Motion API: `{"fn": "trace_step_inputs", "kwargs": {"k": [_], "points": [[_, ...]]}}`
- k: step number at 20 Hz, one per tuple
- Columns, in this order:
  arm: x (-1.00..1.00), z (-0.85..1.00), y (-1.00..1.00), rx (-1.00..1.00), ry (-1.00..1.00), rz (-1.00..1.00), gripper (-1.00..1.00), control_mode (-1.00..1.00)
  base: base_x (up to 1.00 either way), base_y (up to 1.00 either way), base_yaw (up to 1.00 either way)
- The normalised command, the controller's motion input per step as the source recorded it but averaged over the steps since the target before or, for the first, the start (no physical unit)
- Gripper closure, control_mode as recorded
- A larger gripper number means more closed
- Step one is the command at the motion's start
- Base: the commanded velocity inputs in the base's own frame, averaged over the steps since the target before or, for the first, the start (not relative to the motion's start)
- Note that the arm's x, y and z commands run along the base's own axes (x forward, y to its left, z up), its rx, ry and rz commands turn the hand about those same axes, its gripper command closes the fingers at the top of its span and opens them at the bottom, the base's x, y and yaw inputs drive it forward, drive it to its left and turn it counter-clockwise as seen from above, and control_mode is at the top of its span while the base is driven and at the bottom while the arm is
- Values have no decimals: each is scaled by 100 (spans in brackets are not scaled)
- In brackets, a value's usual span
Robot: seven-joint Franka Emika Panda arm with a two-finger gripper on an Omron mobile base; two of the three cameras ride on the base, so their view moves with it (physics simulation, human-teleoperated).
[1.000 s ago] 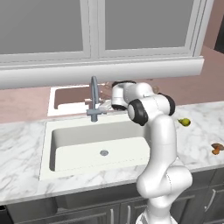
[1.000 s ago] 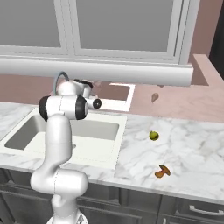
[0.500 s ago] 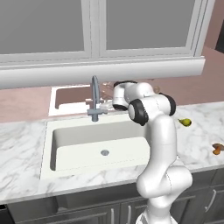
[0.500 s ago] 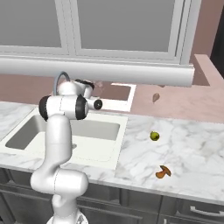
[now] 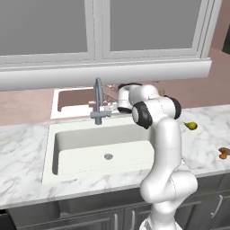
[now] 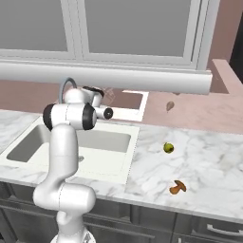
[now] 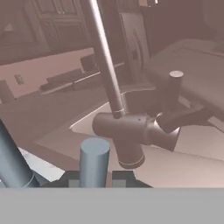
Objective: Turn on the sink faucet. Then move the mushroom from the counter to the sink. Turn off the sink. Move the vegetable from the sink to the pot next to the stove. Finally move the pot to the rear right burner.
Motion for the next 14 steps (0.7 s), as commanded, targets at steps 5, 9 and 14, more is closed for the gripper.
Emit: {"fn": "trace_step_inputs", "kwargs": {"k": [5, 9, 14], "points": [[0, -42, -86, 5, 8, 0, 100, -100, 0, 0, 0], [0, -41, -81, 6, 7, 0, 100, -100, 0, 0, 0], [0, -43, -83, 6, 7, 0, 100, -100, 0, 0, 0]]}}
